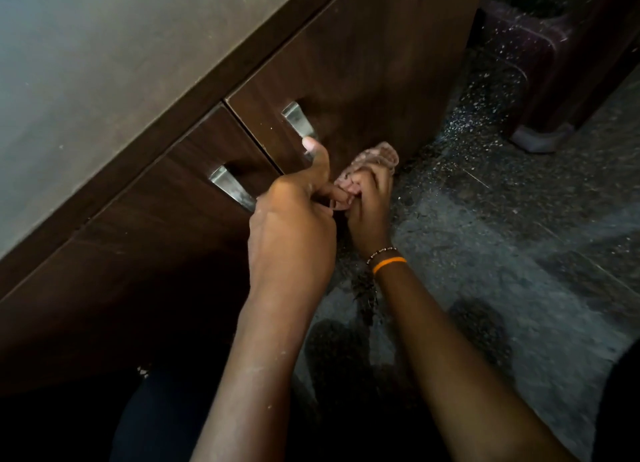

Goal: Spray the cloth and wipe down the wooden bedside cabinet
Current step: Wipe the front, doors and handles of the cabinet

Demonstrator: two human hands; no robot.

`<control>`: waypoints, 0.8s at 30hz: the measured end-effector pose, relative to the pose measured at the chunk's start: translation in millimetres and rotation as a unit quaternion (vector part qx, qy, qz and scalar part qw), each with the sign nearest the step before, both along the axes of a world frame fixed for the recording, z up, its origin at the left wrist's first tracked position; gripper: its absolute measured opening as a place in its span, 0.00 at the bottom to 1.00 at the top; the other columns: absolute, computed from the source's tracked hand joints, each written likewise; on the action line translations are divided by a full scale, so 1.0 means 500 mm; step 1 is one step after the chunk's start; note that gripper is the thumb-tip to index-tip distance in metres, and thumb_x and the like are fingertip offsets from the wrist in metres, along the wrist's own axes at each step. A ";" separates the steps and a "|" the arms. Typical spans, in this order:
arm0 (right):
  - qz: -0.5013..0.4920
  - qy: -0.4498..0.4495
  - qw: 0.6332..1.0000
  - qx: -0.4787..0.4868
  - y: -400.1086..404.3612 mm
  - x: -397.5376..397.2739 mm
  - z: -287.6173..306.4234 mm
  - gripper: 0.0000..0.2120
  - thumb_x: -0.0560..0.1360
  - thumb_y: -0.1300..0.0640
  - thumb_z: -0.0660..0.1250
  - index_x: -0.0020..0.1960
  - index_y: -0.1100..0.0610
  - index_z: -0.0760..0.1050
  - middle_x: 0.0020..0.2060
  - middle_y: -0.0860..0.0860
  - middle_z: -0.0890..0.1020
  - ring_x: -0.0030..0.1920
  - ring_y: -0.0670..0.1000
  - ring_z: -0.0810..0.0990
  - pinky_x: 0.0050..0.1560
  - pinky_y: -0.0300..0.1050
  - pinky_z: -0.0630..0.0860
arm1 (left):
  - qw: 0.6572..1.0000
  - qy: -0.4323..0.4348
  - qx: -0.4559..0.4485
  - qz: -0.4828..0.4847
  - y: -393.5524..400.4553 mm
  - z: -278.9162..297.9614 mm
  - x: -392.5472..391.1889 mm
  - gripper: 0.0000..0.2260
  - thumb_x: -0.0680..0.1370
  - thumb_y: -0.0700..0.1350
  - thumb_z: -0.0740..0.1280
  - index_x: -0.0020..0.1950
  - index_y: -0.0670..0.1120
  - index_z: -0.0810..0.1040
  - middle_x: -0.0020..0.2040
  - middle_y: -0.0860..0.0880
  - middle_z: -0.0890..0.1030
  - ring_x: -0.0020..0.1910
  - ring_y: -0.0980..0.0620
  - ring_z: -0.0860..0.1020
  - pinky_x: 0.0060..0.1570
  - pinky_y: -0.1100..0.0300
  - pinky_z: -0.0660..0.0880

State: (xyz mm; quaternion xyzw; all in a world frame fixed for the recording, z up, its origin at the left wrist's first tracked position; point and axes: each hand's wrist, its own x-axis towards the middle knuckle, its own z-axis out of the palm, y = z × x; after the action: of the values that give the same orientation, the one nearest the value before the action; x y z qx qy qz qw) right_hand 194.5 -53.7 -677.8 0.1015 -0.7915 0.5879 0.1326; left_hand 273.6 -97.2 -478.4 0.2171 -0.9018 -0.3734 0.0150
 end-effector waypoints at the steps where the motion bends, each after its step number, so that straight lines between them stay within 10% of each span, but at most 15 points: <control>1: 0.009 -0.036 0.998 0.043 0.010 -0.005 -0.035 0.11 0.69 0.65 0.58 0.51 0.57 0.69 0.55 0.59 0.71 0.57 0.57 0.68 0.59 0.49 0.67 | 1.000 -0.005 -0.003 0.007 0.002 0.001 -0.001 0.33 0.70 0.31 0.52 0.67 0.61 0.69 0.42 0.58 0.82 0.43 0.48 0.78 0.48 0.46 0.77; 5: 0.215 -0.237 0.912 0.255 0.055 -0.012 -0.108 0.12 0.69 0.65 0.62 0.50 0.65 0.79 0.55 0.66 0.77 0.57 0.61 0.74 0.64 0.50 0.67 | 1.000 -0.022 -0.008 -0.008 0.010 0.001 0.011 0.35 0.72 0.31 0.54 0.70 0.64 0.61 0.42 0.58 0.79 0.41 0.51 0.77 0.49 0.47 0.77; 10: 0.050 -0.250 0.963 -0.090 0.047 0.055 0.025 0.11 0.66 0.69 0.54 0.38 0.62 0.75 0.43 0.65 0.77 0.40 0.42 0.77 0.42 0.28 0.70 | 1.000 0.000 -0.022 0.004 -0.014 0.019 0.060 0.27 0.74 0.32 0.56 0.65 0.58 0.73 0.45 0.57 0.79 0.42 0.53 0.78 0.45 0.54 0.77; 13: -0.033 -0.215 0.945 -0.244 0.051 0.126 0.112 0.11 0.65 0.70 0.54 0.41 0.62 0.73 0.42 0.58 0.76 0.44 0.37 0.78 0.47 0.32 0.71 | 0.999 0.018 -0.026 0.030 -0.039 0.035 0.102 0.25 0.72 0.31 0.55 0.54 0.56 0.81 0.43 0.58 0.80 0.39 0.56 0.76 0.39 0.61 0.70; 16: -0.042 -0.160 0.927 -0.336 0.039 0.172 0.191 0.11 0.66 0.64 0.58 0.42 0.51 0.74 0.47 0.62 0.77 0.51 0.61 0.78 0.46 0.51 0.77 | 0.996 0.043 -0.019 0.072 -0.060 0.046 0.128 0.24 0.71 0.30 0.55 0.48 0.56 0.82 0.40 0.56 0.79 0.33 0.58 0.73 0.34 0.62 0.66; 21: 0.002 0.067 0.978 -0.200 -0.008 0.157 0.316 0.06 0.72 0.65 0.67 0.50 0.62 0.75 0.48 0.60 0.72 0.50 0.45 0.73 0.53 0.35 0.71 | 0.990 0.064 -0.017 0.122 -0.072 0.057 0.138 0.21 0.70 0.34 0.54 0.42 0.56 0.82 0.36 0.55 0.79 0.32 0.57 0.71 0.34 0.61 0.66; 24: -0.012 0.140 0.985 -0.098 -0.057 0.123 0.314 0.10 0.72 0.71 0.66 0.53 0.66 0.78 0.51 0.63 0.75 0.54 0.52 0.73 0.58 0.40 0.70 | 0.989 0.070 -0.018 0.127 -0.071 0.051 0.131 0.21 0.69 0.37 0.53 0.45 0.57 0.81 0.38 0.56 0.79 0.34 0.54 0.74 0.39 0.60 0.70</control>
State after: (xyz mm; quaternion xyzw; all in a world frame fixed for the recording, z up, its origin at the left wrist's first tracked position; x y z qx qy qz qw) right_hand 256.0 -82.3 -520.8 0.1601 -0.7046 0.6411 0.2588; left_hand 338.8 -132.9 -452.8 0.3025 -0.8702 -0.3668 0.1292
